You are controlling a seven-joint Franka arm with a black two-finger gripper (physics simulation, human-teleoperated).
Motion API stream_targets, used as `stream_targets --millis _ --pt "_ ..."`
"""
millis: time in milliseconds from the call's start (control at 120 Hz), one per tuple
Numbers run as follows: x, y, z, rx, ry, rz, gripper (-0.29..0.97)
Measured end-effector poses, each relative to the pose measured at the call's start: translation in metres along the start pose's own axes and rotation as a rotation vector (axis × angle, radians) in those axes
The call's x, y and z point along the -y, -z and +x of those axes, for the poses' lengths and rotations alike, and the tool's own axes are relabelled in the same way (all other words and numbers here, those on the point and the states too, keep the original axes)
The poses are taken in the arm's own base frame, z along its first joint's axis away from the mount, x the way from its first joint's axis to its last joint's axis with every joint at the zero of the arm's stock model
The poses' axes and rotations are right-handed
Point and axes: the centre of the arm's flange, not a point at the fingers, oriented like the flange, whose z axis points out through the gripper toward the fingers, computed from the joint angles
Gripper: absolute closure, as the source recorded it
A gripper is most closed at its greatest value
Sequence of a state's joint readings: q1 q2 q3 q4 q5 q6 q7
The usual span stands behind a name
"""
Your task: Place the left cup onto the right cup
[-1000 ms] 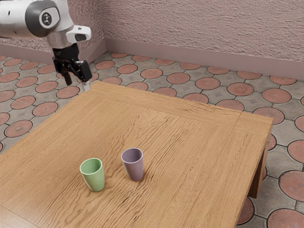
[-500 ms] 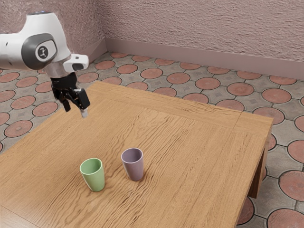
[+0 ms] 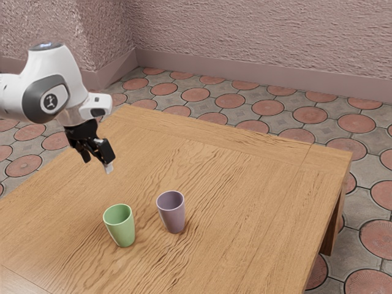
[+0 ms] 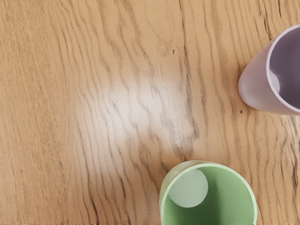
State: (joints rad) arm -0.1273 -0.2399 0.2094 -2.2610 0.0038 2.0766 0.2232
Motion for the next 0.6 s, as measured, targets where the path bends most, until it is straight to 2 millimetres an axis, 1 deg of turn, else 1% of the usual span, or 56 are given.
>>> stream_targets --millis 133,258,408,600 --pt "-0.001 -0.008 -0.005 0.035 0.001 -0.003 0.00" --pt "-0.003 -0.028 -0.017 0.090 0.003 -0.014 0.00" --pt "-0.005 -0.045 -0.027 0.130 0.007 -0.022 0.00" --pt "-0.007 -0.066 -0.035 0.121 0.009 -0.021 0.00"
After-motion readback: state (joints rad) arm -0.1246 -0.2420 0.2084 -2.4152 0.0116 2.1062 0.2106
